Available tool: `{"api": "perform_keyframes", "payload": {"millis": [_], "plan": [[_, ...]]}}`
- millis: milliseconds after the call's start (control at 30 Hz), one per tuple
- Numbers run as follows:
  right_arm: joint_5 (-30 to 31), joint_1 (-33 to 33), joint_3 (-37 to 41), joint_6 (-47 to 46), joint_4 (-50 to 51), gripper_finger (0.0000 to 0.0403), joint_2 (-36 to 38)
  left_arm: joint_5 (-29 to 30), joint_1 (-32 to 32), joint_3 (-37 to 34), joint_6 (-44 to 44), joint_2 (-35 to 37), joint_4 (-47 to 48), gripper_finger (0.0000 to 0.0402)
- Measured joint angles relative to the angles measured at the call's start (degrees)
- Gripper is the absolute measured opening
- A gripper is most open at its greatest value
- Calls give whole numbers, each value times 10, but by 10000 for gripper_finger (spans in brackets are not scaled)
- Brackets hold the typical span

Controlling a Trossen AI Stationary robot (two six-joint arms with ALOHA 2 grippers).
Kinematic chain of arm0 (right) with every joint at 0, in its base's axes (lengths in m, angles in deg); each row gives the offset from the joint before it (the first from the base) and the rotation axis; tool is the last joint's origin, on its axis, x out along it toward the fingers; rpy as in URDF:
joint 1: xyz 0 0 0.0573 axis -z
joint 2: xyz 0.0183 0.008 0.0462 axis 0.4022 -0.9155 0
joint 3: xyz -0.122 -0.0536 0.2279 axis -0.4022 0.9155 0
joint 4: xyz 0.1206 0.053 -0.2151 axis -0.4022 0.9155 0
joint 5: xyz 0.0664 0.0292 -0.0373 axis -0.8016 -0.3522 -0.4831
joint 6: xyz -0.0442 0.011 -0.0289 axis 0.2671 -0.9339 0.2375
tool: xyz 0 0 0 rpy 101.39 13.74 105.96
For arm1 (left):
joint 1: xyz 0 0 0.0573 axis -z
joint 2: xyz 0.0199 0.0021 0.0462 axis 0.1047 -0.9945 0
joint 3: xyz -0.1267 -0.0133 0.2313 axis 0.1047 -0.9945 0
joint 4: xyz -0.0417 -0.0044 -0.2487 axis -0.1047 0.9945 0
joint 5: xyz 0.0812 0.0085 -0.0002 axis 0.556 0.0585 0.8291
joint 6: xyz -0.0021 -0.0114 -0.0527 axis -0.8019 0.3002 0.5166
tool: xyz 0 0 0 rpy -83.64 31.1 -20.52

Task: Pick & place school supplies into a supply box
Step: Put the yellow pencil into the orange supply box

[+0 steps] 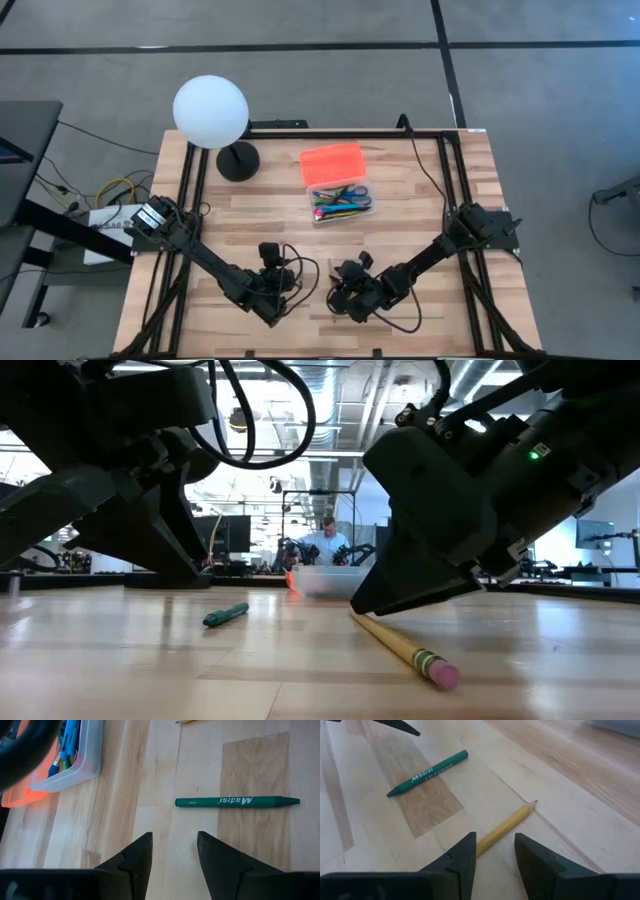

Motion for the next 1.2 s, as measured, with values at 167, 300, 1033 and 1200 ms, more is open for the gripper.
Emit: {"api": "perform_keyframes", "payload": {"millis": [167, 300, 1033, 1200], "plan": [[-11, 0, 0, 0, 5, 127, 1, -3, 0, 0, 0, 0, -1, 151], [-26, 1, 0, 12, 5, 127, 2, -4, 0, 0, 0, 0, -3, 151], [-88, -7, 0, 152, -1, 99, 0, -3, 0, 0, 0, 0, -4, 151], [-118, -8, 0, 248, 1, 79, 0, -3, 0, 0, 0, 0, -4, 151]]}}
